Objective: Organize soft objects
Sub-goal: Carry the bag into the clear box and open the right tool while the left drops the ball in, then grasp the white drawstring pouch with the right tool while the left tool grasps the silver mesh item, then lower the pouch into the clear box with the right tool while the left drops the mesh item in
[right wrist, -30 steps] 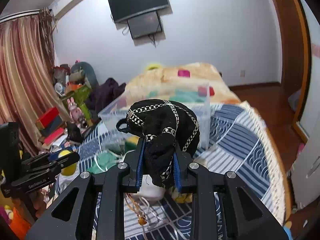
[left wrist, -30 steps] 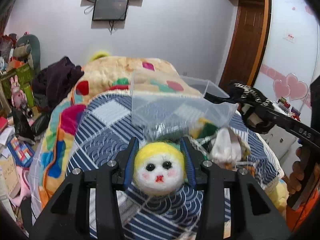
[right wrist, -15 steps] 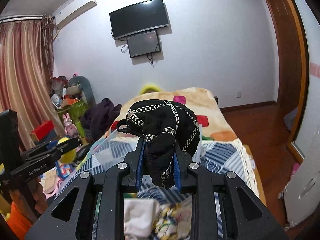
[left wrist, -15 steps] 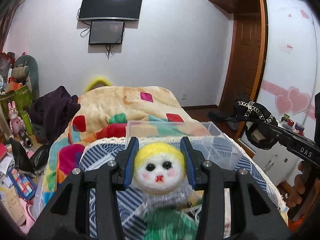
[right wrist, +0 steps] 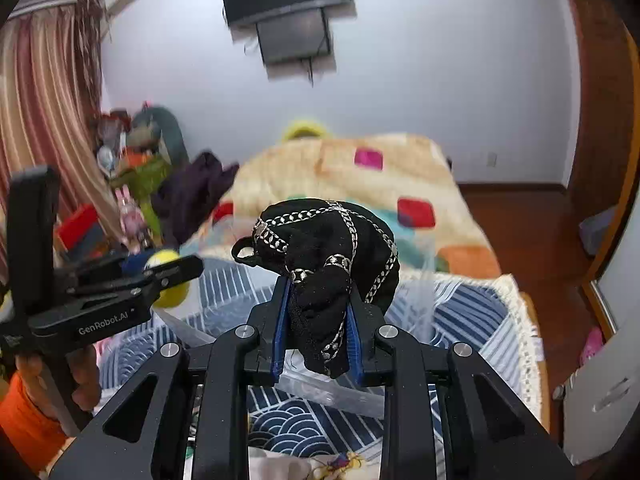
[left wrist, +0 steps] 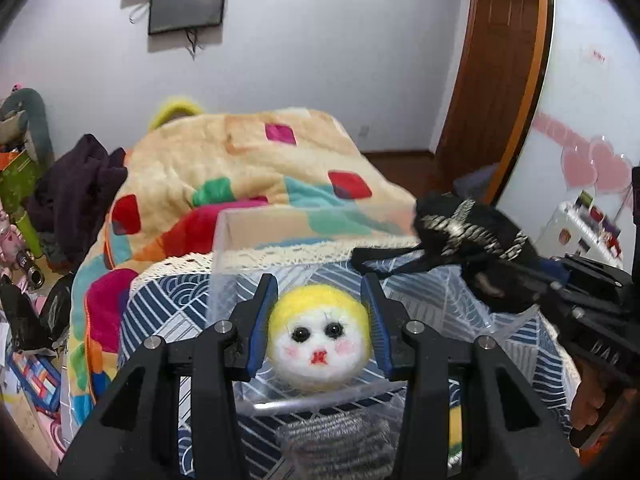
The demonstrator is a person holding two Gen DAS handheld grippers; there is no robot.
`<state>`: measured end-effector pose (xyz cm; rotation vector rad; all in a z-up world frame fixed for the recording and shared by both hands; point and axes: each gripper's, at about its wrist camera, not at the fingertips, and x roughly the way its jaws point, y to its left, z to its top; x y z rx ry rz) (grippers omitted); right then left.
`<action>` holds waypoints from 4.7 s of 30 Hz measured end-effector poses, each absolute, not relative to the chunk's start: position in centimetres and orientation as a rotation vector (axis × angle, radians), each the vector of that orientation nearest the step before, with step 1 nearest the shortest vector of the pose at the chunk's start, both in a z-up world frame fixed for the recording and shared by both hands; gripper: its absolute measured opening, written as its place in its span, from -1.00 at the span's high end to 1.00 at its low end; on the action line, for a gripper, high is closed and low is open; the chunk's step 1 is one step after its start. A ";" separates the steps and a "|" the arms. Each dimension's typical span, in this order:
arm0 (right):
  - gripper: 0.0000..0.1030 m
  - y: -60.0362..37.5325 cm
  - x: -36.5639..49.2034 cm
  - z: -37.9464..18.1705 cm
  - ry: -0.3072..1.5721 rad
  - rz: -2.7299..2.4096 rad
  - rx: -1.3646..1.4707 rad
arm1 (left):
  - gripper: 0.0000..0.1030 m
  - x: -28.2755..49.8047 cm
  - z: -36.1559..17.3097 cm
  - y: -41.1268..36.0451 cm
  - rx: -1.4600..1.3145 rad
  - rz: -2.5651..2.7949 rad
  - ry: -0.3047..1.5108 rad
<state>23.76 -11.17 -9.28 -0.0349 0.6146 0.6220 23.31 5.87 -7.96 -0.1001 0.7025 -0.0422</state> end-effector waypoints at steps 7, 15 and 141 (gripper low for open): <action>0.56 -9.7 26.8 -11.8 0.784 0.605 -0.078 | 0.17 25.7 -10.1 5.3 -0.064 -0.038 0.784; 0.41 -9.7 27.1 -11.9 0.812 0.591 -0.160 | 0.09 26.2 -11.0 4.6 -0.019 -0.024 0.810; 0.50 -9.4 27.2 -11.5 0.732 0.577 -0.146 | 0.28 20.6 -10.3 3.9 0.074 0.067 0.659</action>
